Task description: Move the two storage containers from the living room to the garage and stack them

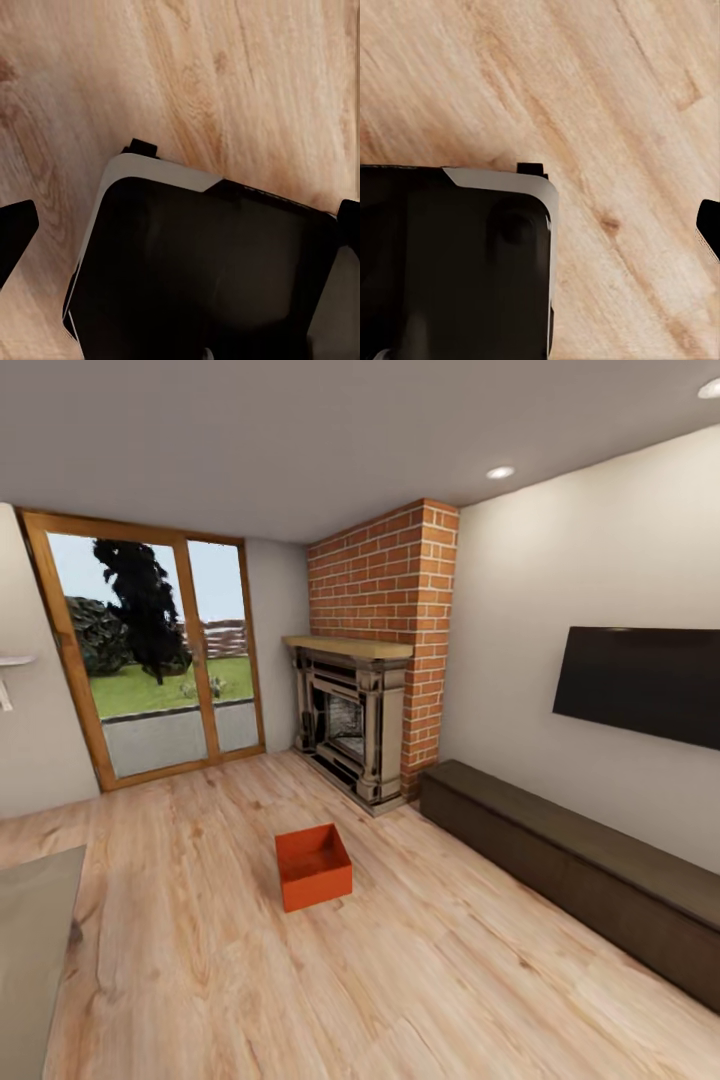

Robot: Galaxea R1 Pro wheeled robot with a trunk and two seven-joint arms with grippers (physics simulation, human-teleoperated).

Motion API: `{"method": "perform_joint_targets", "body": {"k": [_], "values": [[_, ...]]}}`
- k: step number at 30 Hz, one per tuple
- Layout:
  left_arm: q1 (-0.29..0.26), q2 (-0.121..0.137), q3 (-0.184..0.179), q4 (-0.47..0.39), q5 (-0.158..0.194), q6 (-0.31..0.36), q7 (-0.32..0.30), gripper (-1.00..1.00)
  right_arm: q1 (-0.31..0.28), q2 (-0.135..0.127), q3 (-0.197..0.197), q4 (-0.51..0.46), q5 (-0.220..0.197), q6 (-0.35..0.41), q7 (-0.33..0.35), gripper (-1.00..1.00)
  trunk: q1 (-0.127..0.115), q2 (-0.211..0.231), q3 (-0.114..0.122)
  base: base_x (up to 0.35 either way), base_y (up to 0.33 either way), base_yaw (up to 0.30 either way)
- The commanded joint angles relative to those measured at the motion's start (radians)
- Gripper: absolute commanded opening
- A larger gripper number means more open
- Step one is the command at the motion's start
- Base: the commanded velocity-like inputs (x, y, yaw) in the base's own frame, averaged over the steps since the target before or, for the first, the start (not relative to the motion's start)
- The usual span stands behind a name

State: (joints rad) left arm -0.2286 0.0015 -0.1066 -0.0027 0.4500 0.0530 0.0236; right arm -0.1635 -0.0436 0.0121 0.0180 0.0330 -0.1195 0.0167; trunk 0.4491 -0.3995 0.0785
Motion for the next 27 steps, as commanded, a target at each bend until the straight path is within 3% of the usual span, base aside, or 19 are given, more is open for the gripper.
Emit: {"method": "perform_joint_targets", "body": {"k": [1, 27], "values": [[0.000, 0.000, -0.008, 0.000, 0.009, 0.004, 0.002, 1.00, -0.001, 0.000, -0.001, 0.002, 0.002, -0.006, 0.001, 1.00, 0.001, -0.001, 0.000, 0.324, 0.000, 0.013], [0.000, 0.000, -0.008, 0.000, 0.009, 0.004, 0.002, 1.00, -0.001, -0.001, 0.000, 0.002, 0.001, -0.003, 0.001, 1.00, 0.001, -0.001, 0.000, 0.324, -0.005, 0.001]]}}
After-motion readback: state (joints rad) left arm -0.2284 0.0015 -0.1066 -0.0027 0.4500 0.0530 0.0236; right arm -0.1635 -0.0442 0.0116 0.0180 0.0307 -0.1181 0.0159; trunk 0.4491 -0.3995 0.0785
